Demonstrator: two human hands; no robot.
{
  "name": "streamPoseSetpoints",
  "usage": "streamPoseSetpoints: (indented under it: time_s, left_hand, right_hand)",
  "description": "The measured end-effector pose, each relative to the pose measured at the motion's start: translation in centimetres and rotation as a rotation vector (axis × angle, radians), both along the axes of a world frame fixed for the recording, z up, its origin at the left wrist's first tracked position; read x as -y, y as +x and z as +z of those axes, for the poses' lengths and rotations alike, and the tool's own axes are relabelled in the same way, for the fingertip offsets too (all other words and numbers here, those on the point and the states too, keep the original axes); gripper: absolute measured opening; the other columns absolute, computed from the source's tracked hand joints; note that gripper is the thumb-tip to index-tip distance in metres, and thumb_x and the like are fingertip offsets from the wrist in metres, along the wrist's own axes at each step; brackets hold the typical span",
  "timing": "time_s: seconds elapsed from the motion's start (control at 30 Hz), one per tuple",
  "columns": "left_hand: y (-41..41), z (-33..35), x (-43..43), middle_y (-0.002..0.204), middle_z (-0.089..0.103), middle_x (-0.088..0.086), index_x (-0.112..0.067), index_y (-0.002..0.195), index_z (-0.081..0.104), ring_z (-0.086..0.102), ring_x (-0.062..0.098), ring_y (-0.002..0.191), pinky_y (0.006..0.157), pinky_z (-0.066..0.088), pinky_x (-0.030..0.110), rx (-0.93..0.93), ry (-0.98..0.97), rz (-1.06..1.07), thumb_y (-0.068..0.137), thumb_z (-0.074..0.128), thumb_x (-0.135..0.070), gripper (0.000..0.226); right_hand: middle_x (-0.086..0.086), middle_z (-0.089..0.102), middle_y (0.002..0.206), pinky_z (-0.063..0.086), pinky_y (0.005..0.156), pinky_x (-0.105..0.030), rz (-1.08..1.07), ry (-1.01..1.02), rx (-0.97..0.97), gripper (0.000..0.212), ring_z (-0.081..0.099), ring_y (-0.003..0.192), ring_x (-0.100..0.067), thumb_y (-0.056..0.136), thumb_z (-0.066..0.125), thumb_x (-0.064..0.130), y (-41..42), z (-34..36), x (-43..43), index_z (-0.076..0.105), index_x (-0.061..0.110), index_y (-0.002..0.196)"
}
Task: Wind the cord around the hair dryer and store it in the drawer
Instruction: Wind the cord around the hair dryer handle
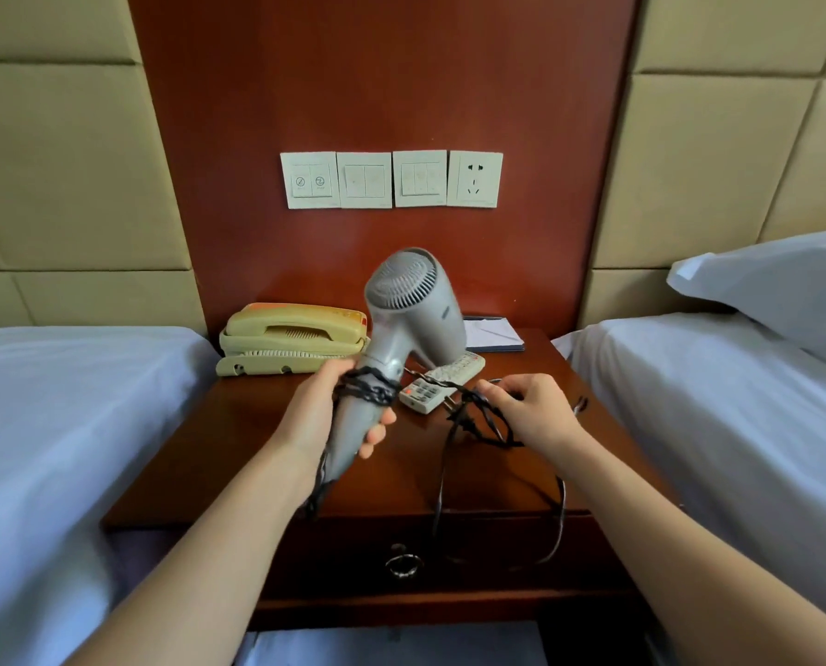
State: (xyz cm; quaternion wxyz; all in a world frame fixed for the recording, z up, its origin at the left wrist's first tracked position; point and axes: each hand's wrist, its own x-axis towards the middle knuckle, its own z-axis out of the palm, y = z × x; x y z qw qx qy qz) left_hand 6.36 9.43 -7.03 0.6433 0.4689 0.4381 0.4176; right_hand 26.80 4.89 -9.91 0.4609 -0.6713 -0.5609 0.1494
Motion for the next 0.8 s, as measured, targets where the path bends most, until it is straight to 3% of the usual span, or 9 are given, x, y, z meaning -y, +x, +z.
streamPoseSetpoints:
  time_s: [0.07, 0.17, 0.3, 0.43, 0.6, 0.67, 0.8]
  left_hand:
    - [-0.6, -0.9, 0.0, 0.054, 0.058, 0.012, 0.005, 0.084, 0.058, 0.047, 0.017, 0.034, 0.032, 0.036, 0.018, 0.183, -0.029, -0.026, 0.096, 0.037, -0.033, 0.045]
    - [-1.3, -1.3, -0.6, 0.053, 0.058, 0.009, 0.006, 0.093, 0.057, 0.046, 0.015, 0.034, 0.033, 0.037, 0.017, 0.266, -0.062, 0.038, 0.095, 0.035, -0.034, 0.045]
    - [-2.2, -1.3, -1.0, 0.056, 0.059, 0.011, 0.007, 0.096, 0.057, 0.046, 0.016, 0.033, 0.032, 0.037, 0.02, 0.23, -0.089, 0.107, 0.095, 0.035, -0.035, 0.047]
    - [-3.2, -1.1, -1.0, 0.063, 0.058, 0.013, 0.006, 0.099, 0.056, 0.047, 0.017, 0.032, 0.034, 0.038, 0.018, 0.227, -0.105, 0.157, 0.096, 0.035, -0.035, 0.046]
    - [-5.1, -1.5, -1.5, 0.048, 0.06, 0.009, 0.0, 0.085, 0.059, 0.048, 0.017, 0.03, 0.033, 0.038, 0.019, 0.163, -0.005, 0.424, 0.091, 0.037, -0.025, 0.034]
    - [-6.1, -1.9, -1.9, 0.056, 0.06, 0.014, 0.002, 0.085, 0.059, 0.046, 0.017, 0.029, 0.034, 0.036, 0.018, 0.159, 0.003, 0.498, 0.087, 0.037, -0.022, 0.033]
    - [-7.7, -2.4, -1.7, 0.063, 0.06, 0.019, 0.004, 0.08, 0.061, 0.045, 0.016, 0.027, 0.034, 0.035, 0.018, 0.051, 0.007, 0.549, 0.087, 0.037, -0.023, 0.036]
  right_hand:
    - [0.008, 0.038, 0.04, 0.023, 0.044, -0.02, 0.005, 0.027, 0.084, 0.046, 0.033, 0.043, -0.005, 0.089, 0.06, 0.026, -0.4, 0.4, 0.6, 0.045, 0.022, 0.046]
    - [0.006, 0.037, 0.046, 0.022, 0.044, -0.022, 0.028, 0.067, 0.184, 0.042, 0.031, 0.046, -0.009, 0.088, 0.061, 0.021, -1.3, 0.8, 1.3, 0.045, 0.014, 0.049]
    - [0.005, 0.037, 0.045, 0.026, 0.05, -0.031, 0.065, 0.109, 0.299, 0.044, 0.034, 0.047, -0.013, 0.089, 0.059, 0.03, -2.5, 0.7, 2.2, 0.044, 0.02, 0.049]
    - [-0.001, 0.056, 0.053, 0.041, 0.052, -0.037, 0.107, 0.157, 0.446, 0.038, 0.052, 0.054, -0.02, 0.09, 0.054, 0.039, -3.1, 1.6, 3.0, 0.063, 0.013, 0.065]
    - [0.002, 0.042, 0.049, 0.026, 0.049, -0.03, 0.159, 0.218, 0.496, 0.041, 0.038, 0.049, -0.014, 0.09, 0.054, 0.037, -2.3, 2.8, 3.2, 0.06, 0.006, 0.065]
    - [0.002, 0.038, 0.047, 0.025, 0.049, -0.031, 0.139, 0.234, 0.503, 0.042, 0.037, 0.048, -0.014, 0.09, 0.055, 0.037, -1.8, 3.2, 3.0, 0.055, 0.007, 0.06]
    - [-0.001, 0.054, 0.051, 0.032, 0.047, -0.03, -0.055, 0.219, 0.659, 0.043, 0.052, 0.053, -0.02, 0.087, 0.054, 0.047, -1.0, 3.1, 1.6, 0.063, 0.013, 0.063]
